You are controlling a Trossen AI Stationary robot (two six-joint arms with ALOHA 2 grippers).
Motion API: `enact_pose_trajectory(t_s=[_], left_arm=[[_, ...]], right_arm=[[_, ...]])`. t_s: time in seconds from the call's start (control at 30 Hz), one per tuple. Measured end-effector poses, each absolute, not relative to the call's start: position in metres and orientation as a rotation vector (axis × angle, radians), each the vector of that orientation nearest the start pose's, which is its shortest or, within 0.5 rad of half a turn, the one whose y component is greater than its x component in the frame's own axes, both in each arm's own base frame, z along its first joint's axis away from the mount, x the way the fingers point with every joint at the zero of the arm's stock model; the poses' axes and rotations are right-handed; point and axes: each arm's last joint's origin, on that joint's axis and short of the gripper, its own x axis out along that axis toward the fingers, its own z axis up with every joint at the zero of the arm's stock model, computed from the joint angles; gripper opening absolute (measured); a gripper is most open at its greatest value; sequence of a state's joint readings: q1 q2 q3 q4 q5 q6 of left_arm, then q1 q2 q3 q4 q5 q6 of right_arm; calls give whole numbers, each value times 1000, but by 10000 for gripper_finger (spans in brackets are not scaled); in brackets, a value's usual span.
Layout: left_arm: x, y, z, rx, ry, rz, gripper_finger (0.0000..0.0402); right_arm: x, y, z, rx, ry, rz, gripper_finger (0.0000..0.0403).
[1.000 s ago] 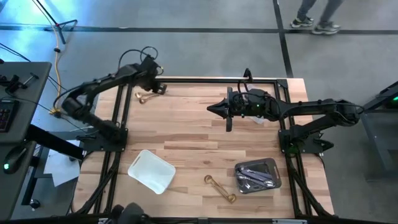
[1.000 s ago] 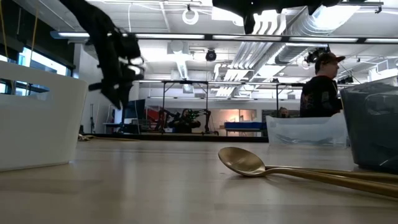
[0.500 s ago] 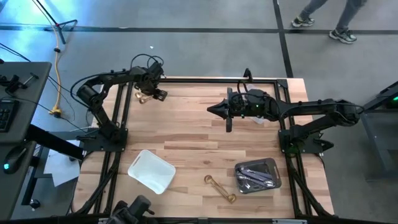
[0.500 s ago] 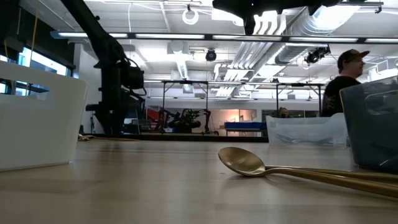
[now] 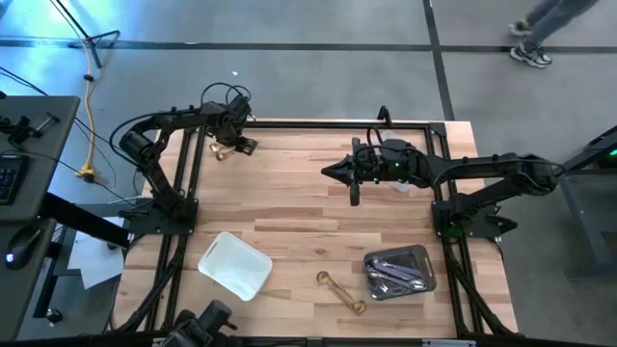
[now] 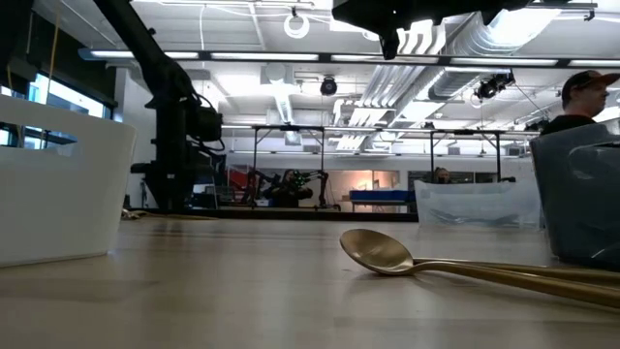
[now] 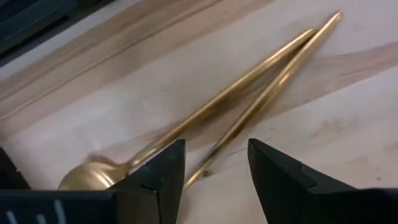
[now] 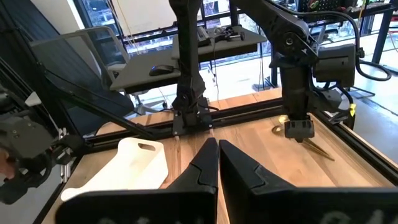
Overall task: Sort silverware by color (type)
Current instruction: Put the gold spoon into the white bin
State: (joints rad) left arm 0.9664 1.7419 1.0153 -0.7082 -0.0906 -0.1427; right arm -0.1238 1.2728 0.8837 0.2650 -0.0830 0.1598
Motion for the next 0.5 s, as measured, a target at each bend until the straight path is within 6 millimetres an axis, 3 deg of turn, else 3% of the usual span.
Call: enact_pose_trajectory(t_s=[0.5], left_arm=[[175,243,133,-820,1386,871,166]], right_arm=[[286,-31,307,195,120,-45,0]])
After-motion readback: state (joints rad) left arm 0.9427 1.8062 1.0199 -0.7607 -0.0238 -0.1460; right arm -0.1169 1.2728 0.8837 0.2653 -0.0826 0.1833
